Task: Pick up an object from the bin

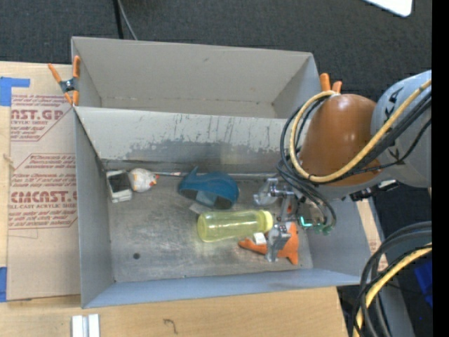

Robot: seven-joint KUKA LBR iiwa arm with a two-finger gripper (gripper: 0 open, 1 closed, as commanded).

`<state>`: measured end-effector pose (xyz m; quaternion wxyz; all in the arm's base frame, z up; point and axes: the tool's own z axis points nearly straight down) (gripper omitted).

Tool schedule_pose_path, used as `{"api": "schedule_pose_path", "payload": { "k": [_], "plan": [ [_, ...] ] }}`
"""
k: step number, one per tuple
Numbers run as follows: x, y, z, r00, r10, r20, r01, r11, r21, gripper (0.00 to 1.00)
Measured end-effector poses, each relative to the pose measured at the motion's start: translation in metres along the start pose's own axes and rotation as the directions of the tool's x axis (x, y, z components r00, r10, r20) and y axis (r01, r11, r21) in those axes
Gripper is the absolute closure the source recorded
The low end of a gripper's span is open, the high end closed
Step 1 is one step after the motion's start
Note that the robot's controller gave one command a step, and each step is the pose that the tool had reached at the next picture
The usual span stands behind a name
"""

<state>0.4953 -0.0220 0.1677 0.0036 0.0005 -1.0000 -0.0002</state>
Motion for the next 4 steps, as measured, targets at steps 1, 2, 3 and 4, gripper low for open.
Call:
{"api": "schedule_pose_path", "payload": {
  "k": [1, 2, 3, 4],
  "plan": [
    [-0.002, 0.0, -0.003, 1.0, -0.001, 0.008, 0.001, 1.0, 0.0, 0.0],
    [-0.007, 0.007, 0.088, 0.999, 0.033, 0.015, -0.033, 0.999, -0.001, 1.0],
    [-0.007, 0.007, 0.088, 0.999, 0.033, 0.015, -0.033, 0.999, -0.001, 1.0],
    [-0.008, -0.012, -0.051, 0.992, -0.123, 0.01, 0.123, 0.992, 0.002, 1.0]
  ]
}}
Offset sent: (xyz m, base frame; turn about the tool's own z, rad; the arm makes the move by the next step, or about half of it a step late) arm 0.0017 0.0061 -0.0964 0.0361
